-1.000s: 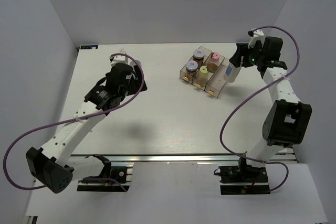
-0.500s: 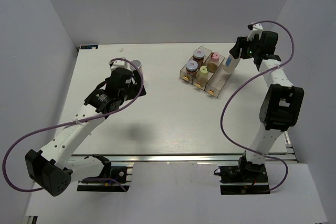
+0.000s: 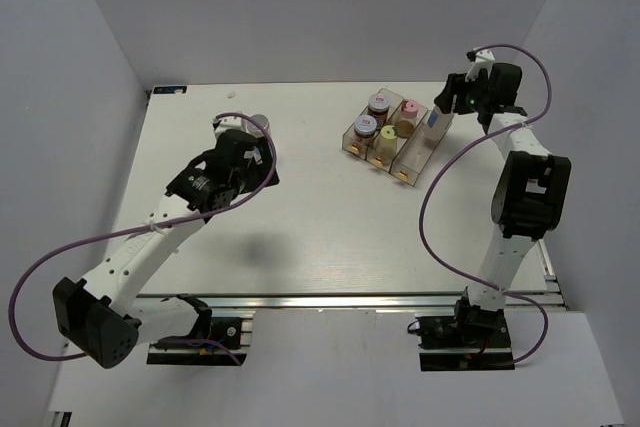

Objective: Organize the condiment bottles

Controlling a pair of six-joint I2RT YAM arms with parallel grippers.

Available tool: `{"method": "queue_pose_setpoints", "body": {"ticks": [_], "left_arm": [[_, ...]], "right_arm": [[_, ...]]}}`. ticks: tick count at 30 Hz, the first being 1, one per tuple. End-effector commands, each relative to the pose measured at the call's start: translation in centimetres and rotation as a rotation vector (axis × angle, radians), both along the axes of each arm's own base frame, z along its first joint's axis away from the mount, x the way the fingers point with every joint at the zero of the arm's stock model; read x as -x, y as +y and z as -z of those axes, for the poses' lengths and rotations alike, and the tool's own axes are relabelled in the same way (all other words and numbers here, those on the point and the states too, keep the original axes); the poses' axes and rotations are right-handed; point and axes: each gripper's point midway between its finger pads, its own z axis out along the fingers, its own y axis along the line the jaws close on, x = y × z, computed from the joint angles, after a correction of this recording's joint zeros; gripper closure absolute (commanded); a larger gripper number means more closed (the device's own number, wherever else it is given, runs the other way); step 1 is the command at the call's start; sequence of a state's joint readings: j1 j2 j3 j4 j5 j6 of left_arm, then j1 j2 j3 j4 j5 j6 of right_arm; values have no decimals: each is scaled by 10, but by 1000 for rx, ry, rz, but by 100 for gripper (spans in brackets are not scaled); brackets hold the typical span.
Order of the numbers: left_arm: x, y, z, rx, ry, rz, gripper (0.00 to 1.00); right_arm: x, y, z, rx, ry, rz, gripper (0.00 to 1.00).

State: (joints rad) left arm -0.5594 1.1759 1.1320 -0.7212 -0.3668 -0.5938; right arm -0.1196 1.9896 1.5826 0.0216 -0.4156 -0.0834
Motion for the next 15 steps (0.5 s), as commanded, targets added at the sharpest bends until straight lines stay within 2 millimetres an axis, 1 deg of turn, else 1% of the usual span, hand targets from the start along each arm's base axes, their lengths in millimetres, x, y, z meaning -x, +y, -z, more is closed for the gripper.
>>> {"method": "queue_pose_setpoints", "body": {"ticks": [1,2,4,5,6,7,9,10,11,12,14,15], "left_arm": [[-3,4,-6,-14,-12,-19,2],[-5,6,-3,-29,-7,-30,2],[-8,6,-2,-42,-7,-33,2],[-12,5,-1,-55,-7,-27,2],[-14,3,-1,-62,-4,-21,2],[-17,2,0,-69,-2,-15,2],[-25,-2,4,-98,17,-1,2],[-28,-3,5,-107,21,-1,2],[-33,-5,8,-126,30,7,2],[-36,-6,9,-132,33,10,2],[-43,-5,12,-129,45,6,2],[-48,-7,18,-125,63,11,2]], "right_arm": [[-18,1,-45,43,-160,-15,100],[-17,3,-43,55,-163,-31,98],[-14,6,-34,64,-149,-46,85],[-13,7,-32,66,-147,-55,70],[-12,8,-30,70,-146,-62,63],[-11,10,-28,69,-143,-73,46],[-8,11,-27,75,-143,-84,30],[-7,11,-30,77,-149,-87,26],[-5,12,-28,80,-146,-90,24],[-4,12,-29,81,-147,-92,23],[1,13,-38,86,-164,-101,21],[5,14,-36,87,-160,-105,21]]}}
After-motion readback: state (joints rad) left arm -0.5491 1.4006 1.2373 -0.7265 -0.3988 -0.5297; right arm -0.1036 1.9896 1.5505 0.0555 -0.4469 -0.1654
